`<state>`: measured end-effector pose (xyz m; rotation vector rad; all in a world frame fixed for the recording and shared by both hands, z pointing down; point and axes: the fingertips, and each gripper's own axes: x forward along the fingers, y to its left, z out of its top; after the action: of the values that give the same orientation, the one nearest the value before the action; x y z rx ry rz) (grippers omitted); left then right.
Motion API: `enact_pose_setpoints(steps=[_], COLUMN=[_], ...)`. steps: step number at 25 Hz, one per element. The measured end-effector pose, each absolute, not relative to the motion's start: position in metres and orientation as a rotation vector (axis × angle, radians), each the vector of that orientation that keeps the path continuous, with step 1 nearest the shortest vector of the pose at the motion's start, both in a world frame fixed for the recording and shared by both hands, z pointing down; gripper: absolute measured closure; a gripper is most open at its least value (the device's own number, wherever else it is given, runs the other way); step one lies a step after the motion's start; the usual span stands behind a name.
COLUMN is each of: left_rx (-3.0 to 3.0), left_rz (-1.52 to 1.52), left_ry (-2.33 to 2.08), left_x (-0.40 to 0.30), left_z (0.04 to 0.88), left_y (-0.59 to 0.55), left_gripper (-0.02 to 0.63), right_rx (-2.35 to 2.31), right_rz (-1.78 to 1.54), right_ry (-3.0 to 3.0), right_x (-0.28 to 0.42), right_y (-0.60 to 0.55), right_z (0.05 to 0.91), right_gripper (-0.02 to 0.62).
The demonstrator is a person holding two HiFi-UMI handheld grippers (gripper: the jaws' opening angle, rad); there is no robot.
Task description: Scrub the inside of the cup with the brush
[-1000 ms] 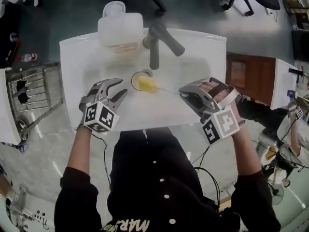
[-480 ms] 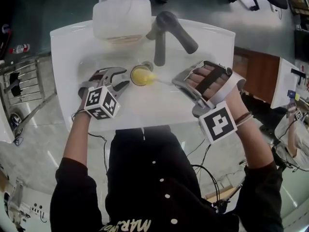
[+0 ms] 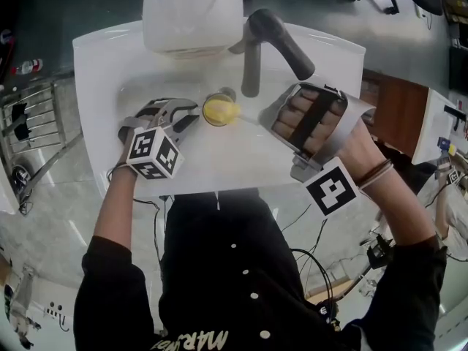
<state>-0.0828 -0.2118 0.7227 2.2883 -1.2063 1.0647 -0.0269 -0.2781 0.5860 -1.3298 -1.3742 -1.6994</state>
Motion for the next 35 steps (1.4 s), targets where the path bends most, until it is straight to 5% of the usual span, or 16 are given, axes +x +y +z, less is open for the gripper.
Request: enact_pose_setpoints(steps=[9, 16, 35], left_rx=[2.355, 2.338, 2.311], left_rz=[1.078, 1.085, 1.150], left_ry=[-1.140, -1.141, -1.159], left_x=[-0.064, -0.065, -0.071], left_z=[0.710, 0.712, 0.715], left_y=[-0.213, -0.213, -0.215], left_gripper=[0.517, 0.517, 0.515], right_rx=[-1.427, -1.310, -0.334], right_rz=[-1.832, -1.557, 0.708], right_ry=[-1.257, -1.456, -1.710], right_x=[-0.017, -0.021, -0.006], right_y=[-0.271, -0.273, -0.294], right_z=[0.607, 0.626, 0.641], right_gripper=[0.545, 0.545, 0.541])
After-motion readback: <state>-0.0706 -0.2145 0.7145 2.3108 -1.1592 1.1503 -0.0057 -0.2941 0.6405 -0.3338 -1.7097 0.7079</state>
